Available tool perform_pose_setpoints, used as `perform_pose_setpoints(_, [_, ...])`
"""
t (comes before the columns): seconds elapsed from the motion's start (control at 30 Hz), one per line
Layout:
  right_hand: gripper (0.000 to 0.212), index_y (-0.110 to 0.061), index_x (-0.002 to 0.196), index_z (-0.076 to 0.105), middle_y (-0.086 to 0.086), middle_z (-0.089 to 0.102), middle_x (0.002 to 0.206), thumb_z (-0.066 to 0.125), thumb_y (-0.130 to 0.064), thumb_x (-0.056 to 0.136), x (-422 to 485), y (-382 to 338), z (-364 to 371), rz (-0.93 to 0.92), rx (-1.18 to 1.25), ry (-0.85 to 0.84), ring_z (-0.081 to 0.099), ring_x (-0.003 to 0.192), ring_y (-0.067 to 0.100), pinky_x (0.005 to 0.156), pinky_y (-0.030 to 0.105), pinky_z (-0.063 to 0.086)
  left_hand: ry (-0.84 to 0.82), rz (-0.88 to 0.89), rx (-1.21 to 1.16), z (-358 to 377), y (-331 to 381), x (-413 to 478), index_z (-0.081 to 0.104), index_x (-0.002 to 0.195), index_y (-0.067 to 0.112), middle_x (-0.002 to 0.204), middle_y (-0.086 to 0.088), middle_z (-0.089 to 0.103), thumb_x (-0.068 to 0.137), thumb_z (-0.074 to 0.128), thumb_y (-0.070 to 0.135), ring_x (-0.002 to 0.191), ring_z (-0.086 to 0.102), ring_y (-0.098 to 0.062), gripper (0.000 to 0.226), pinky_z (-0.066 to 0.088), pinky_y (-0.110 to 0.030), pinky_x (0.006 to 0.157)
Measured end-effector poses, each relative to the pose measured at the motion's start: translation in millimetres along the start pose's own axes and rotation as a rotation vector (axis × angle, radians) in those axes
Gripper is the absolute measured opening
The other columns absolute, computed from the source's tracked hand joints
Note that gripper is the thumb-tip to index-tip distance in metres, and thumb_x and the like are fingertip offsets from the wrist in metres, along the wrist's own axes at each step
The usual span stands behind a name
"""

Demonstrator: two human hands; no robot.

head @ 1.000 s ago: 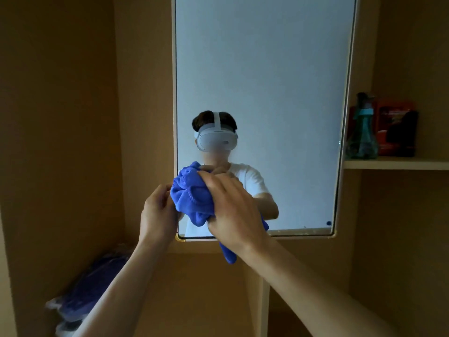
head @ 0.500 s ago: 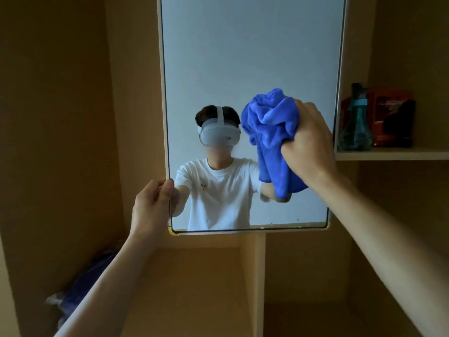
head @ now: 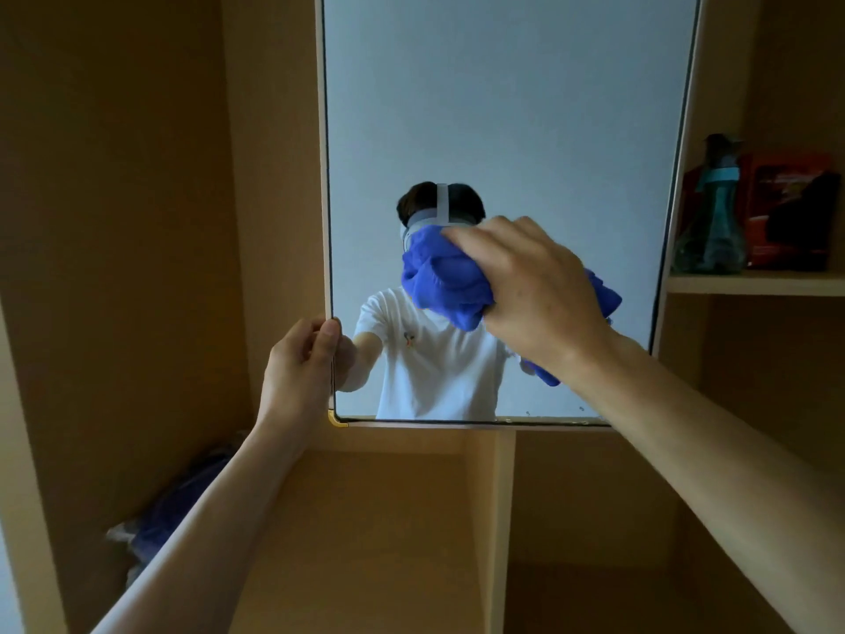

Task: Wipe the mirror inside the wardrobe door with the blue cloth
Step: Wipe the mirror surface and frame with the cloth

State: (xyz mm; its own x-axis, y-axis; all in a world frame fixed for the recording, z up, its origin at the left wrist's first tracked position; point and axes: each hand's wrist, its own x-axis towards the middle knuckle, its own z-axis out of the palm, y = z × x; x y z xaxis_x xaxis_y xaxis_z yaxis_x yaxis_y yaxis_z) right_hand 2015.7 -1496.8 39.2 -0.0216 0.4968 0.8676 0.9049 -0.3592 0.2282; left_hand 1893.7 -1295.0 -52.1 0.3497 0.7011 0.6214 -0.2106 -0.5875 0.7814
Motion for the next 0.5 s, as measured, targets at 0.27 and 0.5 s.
perform_pose_setpoints(0.27, [0.045,-0.016,0.126,0.06,0.0,0.064,0.107,0.06,-0.019,0.081,-68.0,-35.9,48.3,-0.136,-0.031,-0.113,0.054,0.094,0.023,0.084,0.036,0.047,0.019,-0.031,-0.011,0.9,-2.0,-0.2,0.066,0.083,0.027,0.079,0.008,0.072,0.105,0.052,0.032,0.082,0.07,-0.027,0.027,0.059,-0.055,0.081])
perform_pose_setpoints(0.5, [0.061,-0.015,0.136,0.051,0.003,0.06,0.113,0.07,-0.03,0.08,-90.8,-39.3,58.6,-0.226,-0.121,-0.259,0.054,0.089,0.023,0.078,0.039,0.052,0.025,-0.034,0.014,1.1,-1.3,-0.1,0.063,0.084,0.027,0.074,0.011,0.069,0.105,0.051,0.032,0.078,0.066,-0.015,0.025,0.06,-0.048,0.076])
